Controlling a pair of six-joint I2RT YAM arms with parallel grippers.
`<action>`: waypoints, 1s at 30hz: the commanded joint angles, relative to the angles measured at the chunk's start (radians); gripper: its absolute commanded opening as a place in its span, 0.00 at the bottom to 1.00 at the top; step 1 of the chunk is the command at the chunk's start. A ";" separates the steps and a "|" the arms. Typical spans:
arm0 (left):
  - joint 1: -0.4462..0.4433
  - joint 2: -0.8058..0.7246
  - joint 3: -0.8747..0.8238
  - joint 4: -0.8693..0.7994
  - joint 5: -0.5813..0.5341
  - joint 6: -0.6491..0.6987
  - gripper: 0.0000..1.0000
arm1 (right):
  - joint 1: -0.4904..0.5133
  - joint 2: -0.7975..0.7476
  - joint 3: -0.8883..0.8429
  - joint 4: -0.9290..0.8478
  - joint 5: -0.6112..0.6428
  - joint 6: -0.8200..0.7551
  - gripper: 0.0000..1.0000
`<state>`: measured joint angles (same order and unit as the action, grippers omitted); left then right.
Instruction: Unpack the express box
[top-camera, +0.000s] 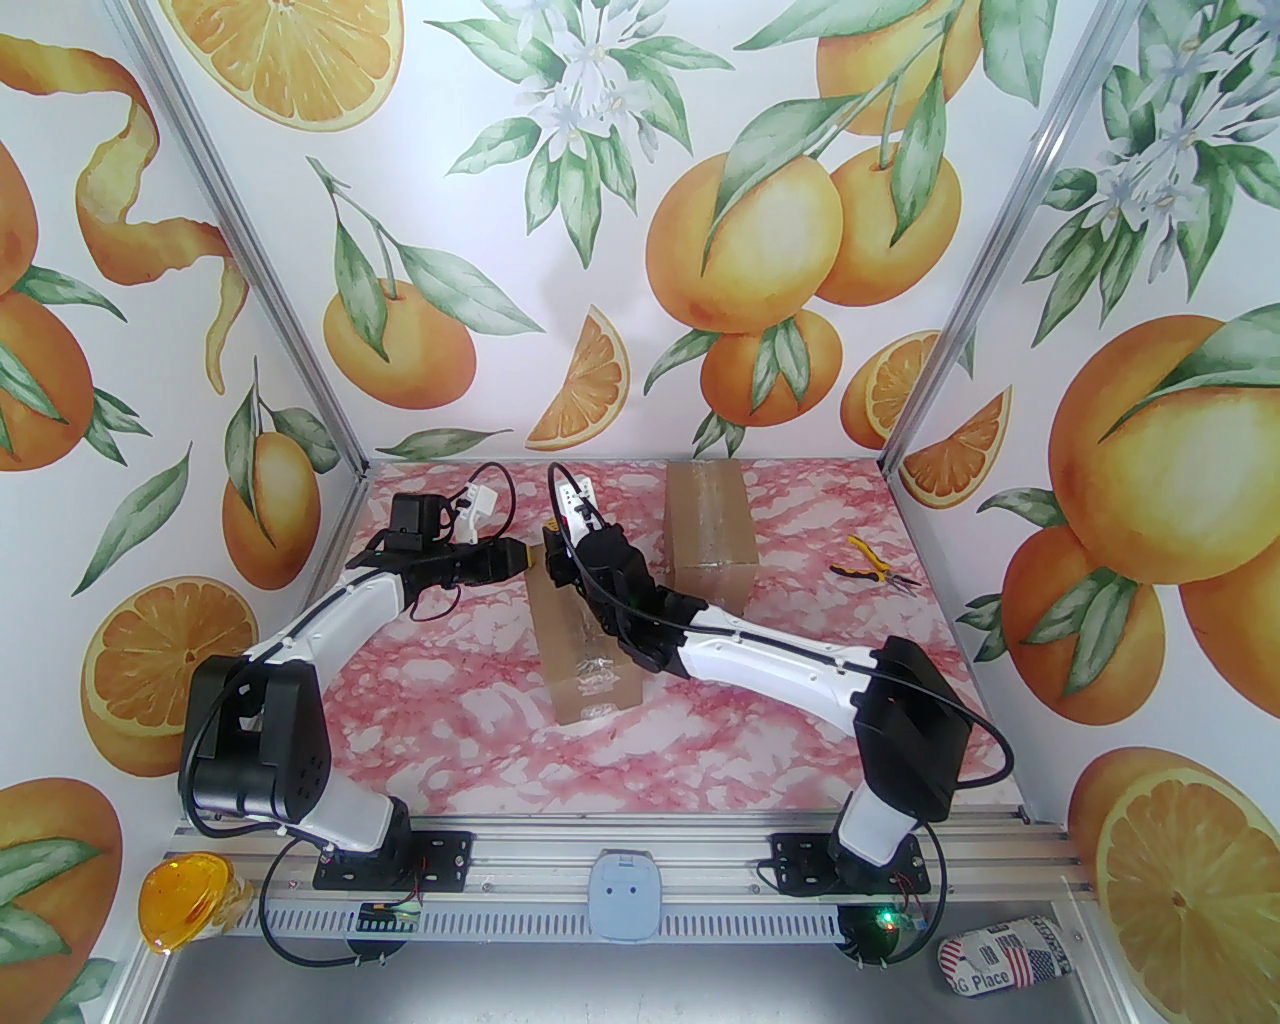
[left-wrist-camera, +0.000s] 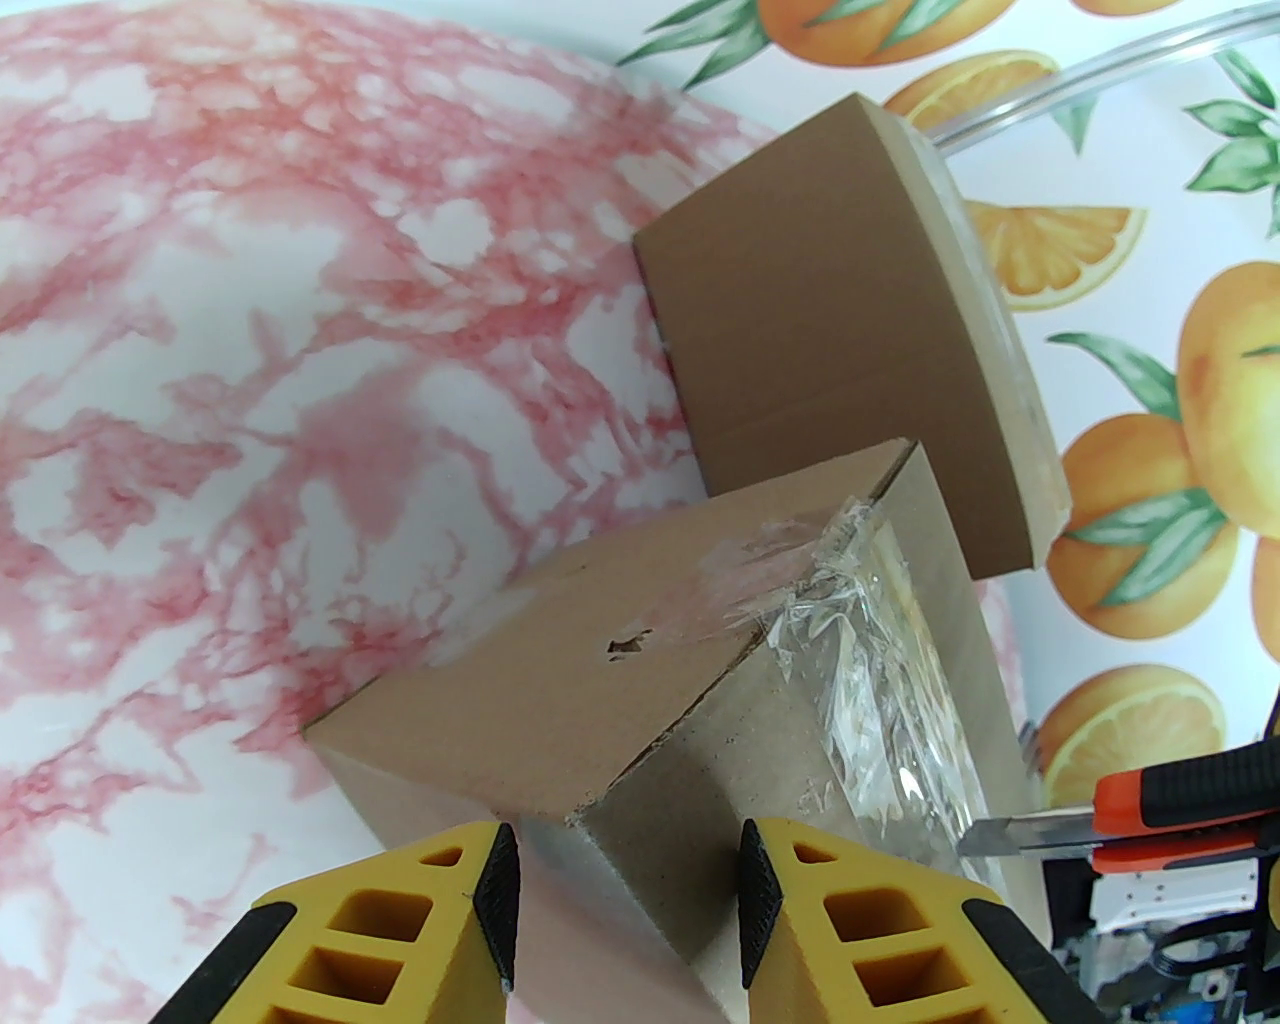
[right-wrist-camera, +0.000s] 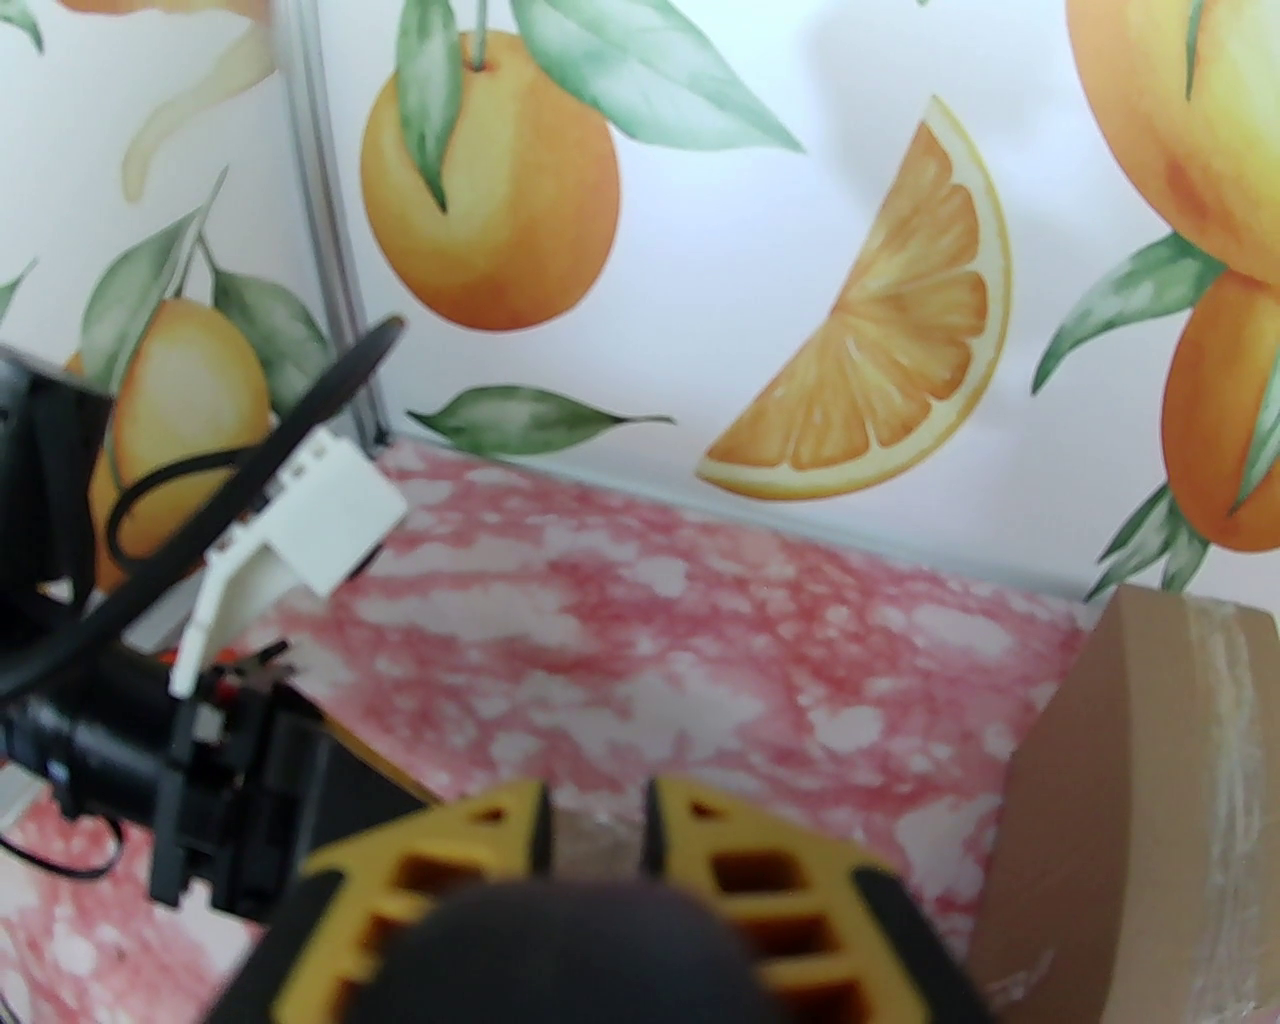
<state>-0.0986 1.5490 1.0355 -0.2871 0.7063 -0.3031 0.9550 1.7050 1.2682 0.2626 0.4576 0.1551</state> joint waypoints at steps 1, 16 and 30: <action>0.005 0.006 -0.037 -0.035 -0.105 -0.018 0.40 | 0.027 -0.055 -0.025 -0.056 0.024 0.026 0.01; -0.018 -0.042 0.005 -0.049 -0.107 0.011 0.48 | 0.036 -0.056 -0.025 -0.104 0.070 0.093 0.01; -0.067 -0.026 -0.052 0.065 -0.092 -0.112 0.55 | 0.035 0.001 0.014 -0.059 0.061 0.090 0.01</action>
<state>-0.1520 1.5230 1.0103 -0.2451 0.6254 -0.3748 0.9813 1.6730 1.2476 0.2043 0.5217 0.2382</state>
